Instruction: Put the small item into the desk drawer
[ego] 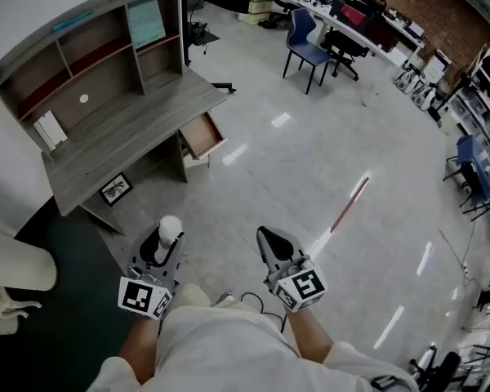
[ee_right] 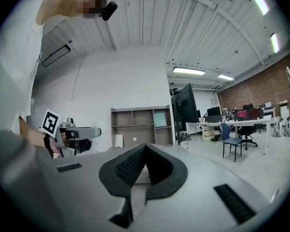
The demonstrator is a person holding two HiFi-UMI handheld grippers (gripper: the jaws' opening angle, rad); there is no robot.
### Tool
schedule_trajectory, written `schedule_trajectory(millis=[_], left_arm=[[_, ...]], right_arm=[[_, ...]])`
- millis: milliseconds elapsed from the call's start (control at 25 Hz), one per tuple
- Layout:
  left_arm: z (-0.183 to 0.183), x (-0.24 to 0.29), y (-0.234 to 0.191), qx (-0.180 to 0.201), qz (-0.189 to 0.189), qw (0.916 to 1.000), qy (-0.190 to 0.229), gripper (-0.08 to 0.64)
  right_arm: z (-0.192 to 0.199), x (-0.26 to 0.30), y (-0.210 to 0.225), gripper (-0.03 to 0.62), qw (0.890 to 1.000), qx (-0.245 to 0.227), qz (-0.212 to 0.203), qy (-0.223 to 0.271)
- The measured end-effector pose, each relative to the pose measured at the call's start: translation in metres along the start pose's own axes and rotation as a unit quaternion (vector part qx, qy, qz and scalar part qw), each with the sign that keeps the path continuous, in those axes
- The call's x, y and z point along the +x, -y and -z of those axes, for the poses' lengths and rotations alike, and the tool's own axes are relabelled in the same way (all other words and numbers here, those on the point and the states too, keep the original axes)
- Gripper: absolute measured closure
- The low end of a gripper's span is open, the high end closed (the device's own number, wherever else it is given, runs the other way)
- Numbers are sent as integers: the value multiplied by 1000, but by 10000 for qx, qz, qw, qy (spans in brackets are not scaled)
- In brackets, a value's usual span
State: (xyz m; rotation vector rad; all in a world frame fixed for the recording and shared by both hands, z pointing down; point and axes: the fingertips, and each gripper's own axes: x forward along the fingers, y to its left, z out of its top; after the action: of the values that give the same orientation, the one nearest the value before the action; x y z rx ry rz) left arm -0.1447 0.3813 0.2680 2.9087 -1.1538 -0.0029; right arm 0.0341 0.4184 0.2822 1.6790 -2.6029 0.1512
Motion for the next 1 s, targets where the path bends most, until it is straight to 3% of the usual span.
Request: schedule_trajectory(millis=[200,400,560,760,1000], left_arm=[[24,24,-27,-99,-98,9997,-182,390],[42,81,-67,-269,-50,9995,-169,390],[45,137,-116,-488,6,9988,-104,390],[37,195,-184,-415,172,9990,-27,390],[56,239,-234,-554,370,9977,-126,390]], right_arm=[[23,27,16,594,9997,163,-56,-175],[28,86,49,594,9993,136,-75,-349],[15,151,81,594,9990,31,-69,-445],[-14,240,108,594,9989,-200,-112,-410],[-16,296,126,594,9985,-198,11,-519]])
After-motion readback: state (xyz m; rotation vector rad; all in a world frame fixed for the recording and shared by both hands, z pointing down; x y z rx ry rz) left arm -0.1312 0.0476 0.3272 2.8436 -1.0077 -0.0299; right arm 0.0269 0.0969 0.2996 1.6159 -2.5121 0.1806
